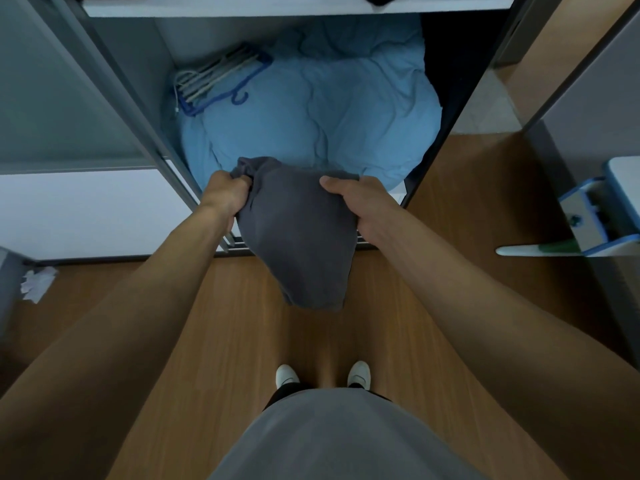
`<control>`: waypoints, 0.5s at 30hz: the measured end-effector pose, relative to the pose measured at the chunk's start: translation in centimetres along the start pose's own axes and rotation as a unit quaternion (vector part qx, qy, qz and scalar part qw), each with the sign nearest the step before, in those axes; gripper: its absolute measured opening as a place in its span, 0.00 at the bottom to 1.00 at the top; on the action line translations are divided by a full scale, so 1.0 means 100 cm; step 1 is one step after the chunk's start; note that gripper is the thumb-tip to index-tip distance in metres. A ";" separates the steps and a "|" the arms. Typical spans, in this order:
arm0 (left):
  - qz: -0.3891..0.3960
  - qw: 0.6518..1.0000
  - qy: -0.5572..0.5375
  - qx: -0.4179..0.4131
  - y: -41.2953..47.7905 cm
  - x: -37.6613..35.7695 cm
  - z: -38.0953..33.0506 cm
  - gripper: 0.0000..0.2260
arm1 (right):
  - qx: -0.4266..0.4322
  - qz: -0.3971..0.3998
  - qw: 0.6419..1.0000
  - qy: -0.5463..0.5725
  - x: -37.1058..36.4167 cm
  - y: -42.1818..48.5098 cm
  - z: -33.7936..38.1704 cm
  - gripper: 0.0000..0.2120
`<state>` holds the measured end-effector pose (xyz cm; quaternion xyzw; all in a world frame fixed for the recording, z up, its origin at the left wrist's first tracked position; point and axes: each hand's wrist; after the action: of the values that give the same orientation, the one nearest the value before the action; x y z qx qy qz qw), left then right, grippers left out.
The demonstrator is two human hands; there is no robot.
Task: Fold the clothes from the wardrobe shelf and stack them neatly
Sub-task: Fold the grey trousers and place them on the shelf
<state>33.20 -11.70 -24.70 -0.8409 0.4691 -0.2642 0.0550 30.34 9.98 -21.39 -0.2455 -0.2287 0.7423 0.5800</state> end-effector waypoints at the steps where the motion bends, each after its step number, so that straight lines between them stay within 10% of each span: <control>1: 0.001 1.000 -0.001 -0.005 0.001 -0.001 -0.001 0.11 | 0.003 -0.002 1.000 0.001 0.002 0.000 0.000 0.21; 6: 0.053 0.995 -0.078 0.013 -0.003 -0.003 -0.012 0.26 | 0.039 -0.032 0.999 0.007 0.008 0.002 -0.001 0.28; 11: 0.173 0.971 -0.165 0.020 -0.010 0.001 -0.018 0.14 | 0.143 0.000 0.986 -0.082 0.021 0.006 -0.001 0.36; 15: 0.269 0.955 -0.120 -0.034 -0.014 0.008 -0.025 0.24 | 0.157 0.047 0.973 -0.160 0.025 0.006 0.000 0.34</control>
<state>33.33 -11.24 -21.74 -0.7106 0.6765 -0.1203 0.1515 29.39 12.30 -21.96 -0.0397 -0.1875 0.8249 0.5319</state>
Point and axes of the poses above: each hand's wrist, its own y-axis towards the middle knuckle, its own x-axis out of the back of the hand, z = x × y, and after that the axes turned 5 degrees about -x, right-handed
